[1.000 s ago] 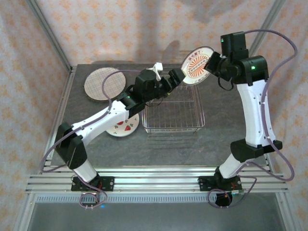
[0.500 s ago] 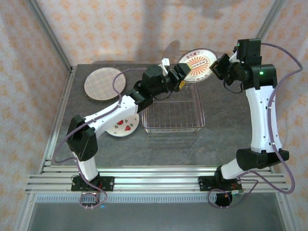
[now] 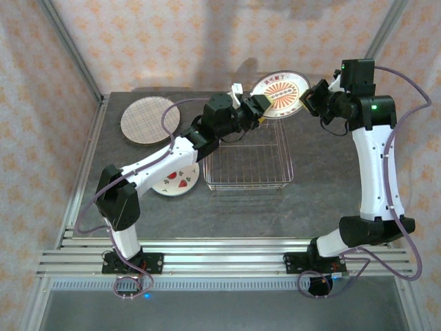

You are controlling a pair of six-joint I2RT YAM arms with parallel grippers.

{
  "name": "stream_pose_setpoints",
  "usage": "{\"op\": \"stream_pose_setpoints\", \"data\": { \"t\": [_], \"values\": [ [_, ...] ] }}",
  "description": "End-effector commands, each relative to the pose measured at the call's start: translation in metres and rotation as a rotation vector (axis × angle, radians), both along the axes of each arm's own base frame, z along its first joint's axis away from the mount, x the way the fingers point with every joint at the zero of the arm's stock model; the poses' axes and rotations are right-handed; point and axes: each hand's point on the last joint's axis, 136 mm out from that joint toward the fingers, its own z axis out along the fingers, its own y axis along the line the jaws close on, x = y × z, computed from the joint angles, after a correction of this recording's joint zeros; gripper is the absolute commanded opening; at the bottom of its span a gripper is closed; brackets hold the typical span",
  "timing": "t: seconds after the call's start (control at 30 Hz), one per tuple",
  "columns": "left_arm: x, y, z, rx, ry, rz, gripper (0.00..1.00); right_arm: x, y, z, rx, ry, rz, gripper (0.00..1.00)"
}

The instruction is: Unload the plates from the dish rack

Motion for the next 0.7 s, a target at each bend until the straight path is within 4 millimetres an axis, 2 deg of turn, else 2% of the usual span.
{"op": "stream_pose_setpoints", "data": {
  "t": [0.0,0.17,0.3,0.5,0.6,0.67],
  "values": [
    [-0.009,0.000,0.023,-0.024,-0.061,-0.017,0.32,-0.003,0.000,0.018,0.015,-0.075,0.002,0.00],
    [-0.010,0.001,0.022,-0.010,-0.060,-0.019,0.20,-0.004,-0.002,0.013,0.005,-0.068,-0.003,0.00],
    [-0.011,0.003,0.020,0.003,-0.054,-0.020,0.18,-0.006,-0.003,0.009,-0.004,-0.066,-0.004,0.00],
    [-0.015,0.006,0.025,0.015,-0.065,-0.020,0.03,-0.008,-0.003,0.011,-0.019,-0.080,0.012,0.00],
    [-0.017,0.010,0.032,0.011,-0.079,-0.016,0.00,-0.010,-0.002,0.017,-0.026,-0.099,0.027,0.10],
    [-0.018,0.012,0.038,0.007,-0.089,-0.017,0.00,-0.009,0.000,0.019,-0.024,-0.105,0.042,0.23]
  ]
}}
